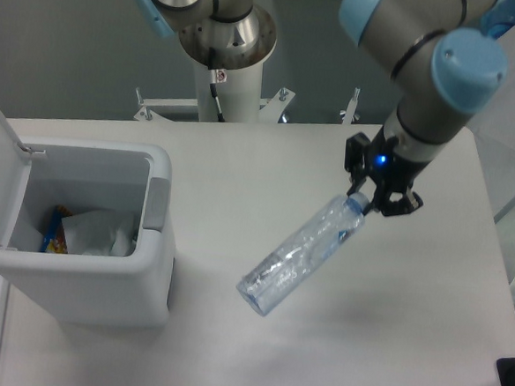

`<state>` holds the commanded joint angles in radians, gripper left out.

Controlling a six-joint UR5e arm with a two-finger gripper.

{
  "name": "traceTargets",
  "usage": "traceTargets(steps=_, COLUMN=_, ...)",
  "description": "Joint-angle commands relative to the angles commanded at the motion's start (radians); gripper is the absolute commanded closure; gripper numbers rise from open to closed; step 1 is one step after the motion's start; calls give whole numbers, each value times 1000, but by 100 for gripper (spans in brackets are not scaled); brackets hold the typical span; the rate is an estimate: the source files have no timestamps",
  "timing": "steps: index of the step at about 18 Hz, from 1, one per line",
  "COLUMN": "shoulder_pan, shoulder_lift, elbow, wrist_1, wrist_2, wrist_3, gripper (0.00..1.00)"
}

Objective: Place the trash in the trash can
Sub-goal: 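Lift the bottle by its cap and swing it over the bin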

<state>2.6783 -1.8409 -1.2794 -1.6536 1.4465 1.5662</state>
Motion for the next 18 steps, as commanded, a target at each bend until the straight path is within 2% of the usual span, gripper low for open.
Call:
traceTargets(steps=4, shoulder_pan=-8, shoulder_lift=63, elbow=23, wrist_1=-78, wrist_2=-2, wrist_3=-3, gripper=77)
traceTargets(steps=7, shoulder_pan=-18, shoulder_lift=107, elbow=25, wrist_1=-92, wrist_2=-8, wrist_3=-32, gripper=77)
traceTargets(steps=10, shoulder_pan=-35, shoulder_lift=155, elbow=28, wrist_1=-130, wrist_2=-9, wrist_3=-35, gripper=77)
traceTargets(steps=18, shoulder_pan=-155, shoulder_lift=210, elbow=38, wrist_1=-132, wrist_2=3, wrist_3=-60, gripper=73)
